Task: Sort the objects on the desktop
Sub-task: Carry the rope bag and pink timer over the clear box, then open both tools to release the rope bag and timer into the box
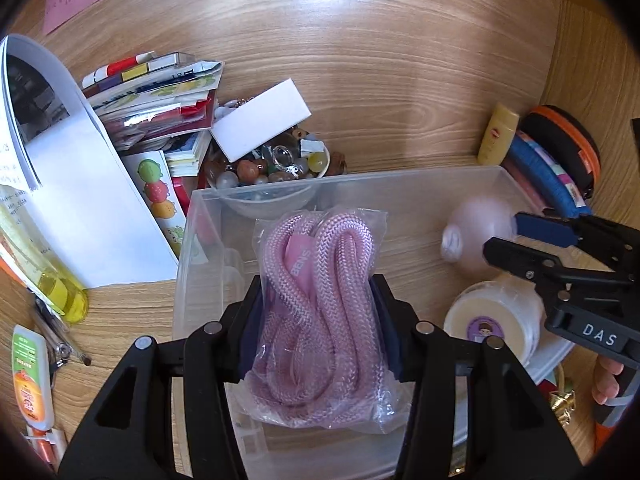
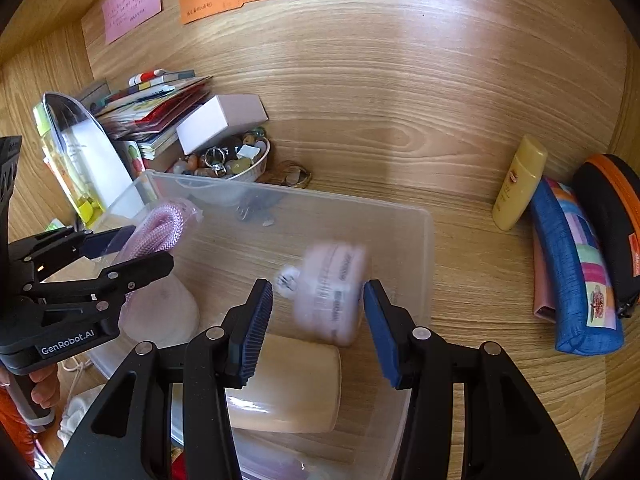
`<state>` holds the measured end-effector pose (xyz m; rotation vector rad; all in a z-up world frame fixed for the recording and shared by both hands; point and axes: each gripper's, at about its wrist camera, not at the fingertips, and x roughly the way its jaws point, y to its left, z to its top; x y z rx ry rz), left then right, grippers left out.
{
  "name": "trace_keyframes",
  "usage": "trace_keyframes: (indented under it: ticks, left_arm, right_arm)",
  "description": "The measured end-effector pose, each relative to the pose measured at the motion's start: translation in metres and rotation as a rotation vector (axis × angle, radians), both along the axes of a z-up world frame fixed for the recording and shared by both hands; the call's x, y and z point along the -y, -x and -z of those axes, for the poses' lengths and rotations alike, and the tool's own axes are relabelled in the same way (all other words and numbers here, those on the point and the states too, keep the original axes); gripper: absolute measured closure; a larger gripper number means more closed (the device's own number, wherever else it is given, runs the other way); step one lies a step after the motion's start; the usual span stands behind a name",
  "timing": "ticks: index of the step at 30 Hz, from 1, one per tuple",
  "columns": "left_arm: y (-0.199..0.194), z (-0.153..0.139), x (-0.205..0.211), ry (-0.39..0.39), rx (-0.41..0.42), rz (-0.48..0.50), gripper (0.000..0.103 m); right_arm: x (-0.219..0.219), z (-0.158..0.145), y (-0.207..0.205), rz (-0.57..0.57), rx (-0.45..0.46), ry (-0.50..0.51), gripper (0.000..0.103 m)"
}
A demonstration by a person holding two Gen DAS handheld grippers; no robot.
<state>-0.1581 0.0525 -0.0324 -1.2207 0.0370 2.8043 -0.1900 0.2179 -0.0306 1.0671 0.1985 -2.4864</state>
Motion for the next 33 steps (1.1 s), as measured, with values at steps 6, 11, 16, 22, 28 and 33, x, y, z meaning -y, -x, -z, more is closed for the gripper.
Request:
trace_keyframes:
  ticks: [6,11,16,22,28,33]
  left_arm:
    - [0.002,0.005,-0.008,0.079,0.001,-0.011,0.052]
    - [0.001,0.004,-0.012,0.098,-0.01,-0.019,0.052]
    - [-0.002,-0.004,-0.01,0.092,-0.032,-0.034,0.05]
    - [-0.015,-0.018,-0.011,0.101,-0.112,-0.057,0.033]
    - [-0.03,-0.03,-0.012,0.094,-0.148,-0.045,0.025]
    - [-0.047,-0.036,-0.009,0.108,-0.182,-0.046,0.013]
  right_arm:
    - [0.008,0.002,-0.004,-0.01,-0.019,-0.039,0.058]
    - [0.014,0.001,-0.01,-0.026,-0.05,-0.078,0.057]
    - [0.014,-0.004,-0.013,-0.022,-0.09,-0.092,0.047]
    - [0.01,-0.015,-0.018,-0.012,-0.135,-0.071,0.036]
    - [0.008,-0.02,-0.019,-0.002,-0.145,-0.056,0.025]
    - [0.007,-0.022,-0.02,0.004,-0.16,-0.052,0.021]
